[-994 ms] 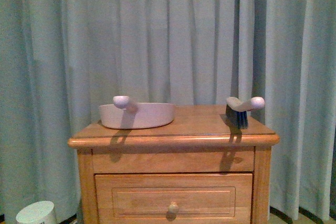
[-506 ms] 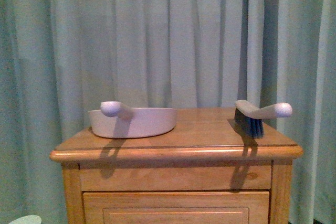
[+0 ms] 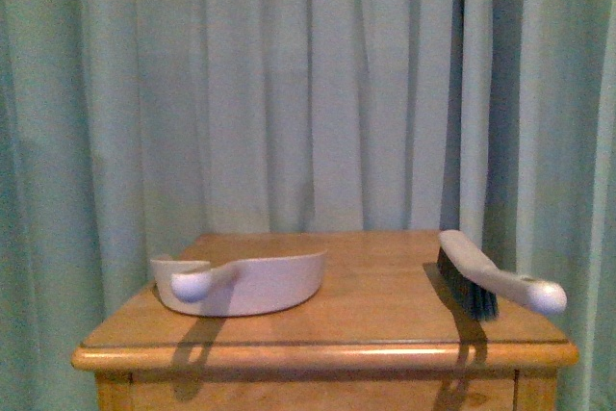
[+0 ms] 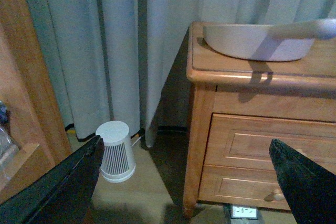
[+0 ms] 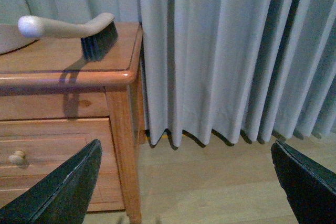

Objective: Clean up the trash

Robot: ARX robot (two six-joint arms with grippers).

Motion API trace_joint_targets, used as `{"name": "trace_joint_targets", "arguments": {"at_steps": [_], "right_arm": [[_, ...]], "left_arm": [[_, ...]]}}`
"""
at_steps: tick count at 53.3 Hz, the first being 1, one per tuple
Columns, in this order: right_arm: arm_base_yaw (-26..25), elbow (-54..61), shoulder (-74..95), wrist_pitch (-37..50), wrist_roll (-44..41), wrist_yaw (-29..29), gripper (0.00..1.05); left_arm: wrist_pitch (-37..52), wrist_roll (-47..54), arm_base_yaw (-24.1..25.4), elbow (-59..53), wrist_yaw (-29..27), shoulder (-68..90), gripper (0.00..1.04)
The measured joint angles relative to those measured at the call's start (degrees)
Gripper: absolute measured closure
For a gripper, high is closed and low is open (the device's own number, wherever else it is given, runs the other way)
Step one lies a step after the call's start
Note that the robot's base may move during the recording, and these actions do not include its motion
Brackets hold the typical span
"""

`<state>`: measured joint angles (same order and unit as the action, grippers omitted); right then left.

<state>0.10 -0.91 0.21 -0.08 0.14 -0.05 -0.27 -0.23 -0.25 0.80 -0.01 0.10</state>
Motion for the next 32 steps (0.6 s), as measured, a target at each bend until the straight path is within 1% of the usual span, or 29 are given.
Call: {"name": "trace_joint_targets", "arguments": {"at_steps": [11, 12, 15, 17, 20, 24, 26, 32], "right_arm": [[0.0, 0.0, 0.0, 0.0, 0.0, 0.0, 0.07], [0.0, 0.0, 0.0, 0.0, 0.0, 0.0, 0.07], [0.0, 0.0, 0.0, 0.0, 0.0, 0.0, 0.07], [0.0, 0.0, 0.0, 0.0, 0.0, 0.0, 0.07], [0.0, 0.0, 0.0, 0.0, 0.0, 0.0, 0.07], [0.0, 0.0, 0.0, 0.0, 0.0, 0.0, 0.07], [0.0, 0.0, 0.0, 0.0, 0.0, 0.0, 0.07], [0.0, 0.0, 0.0, 0.0, 0.0, 0.0, 0.07]], "left_arm": [[0.0, 0.0, 0.0, 0.0, 0.0, 0.0, 0.08], [-0.4, -0.3, 0.2, 0.1, 0.4, 0.3, 0.08], [-5.7, -3.0, 2.1, 3.0, 5.9, 5.2, 0.08], [-5.6, -3.1, 2.5, 5.0, 7.5, 11.0, 0.08], [-3.8, -2.1, 2.0, 8.4, 7.7, 18.5, 0.08], [-3.4, 1.2, -0.8, 17.5, 6.9, 30.7, 0.08], [-4.2, 2.5, -2.1, 20.7, 6.7, 34.2, 0.08], [-10.0, 9.3, -9.1, 36.3, 3.7, 48.8, 0.08]]}}
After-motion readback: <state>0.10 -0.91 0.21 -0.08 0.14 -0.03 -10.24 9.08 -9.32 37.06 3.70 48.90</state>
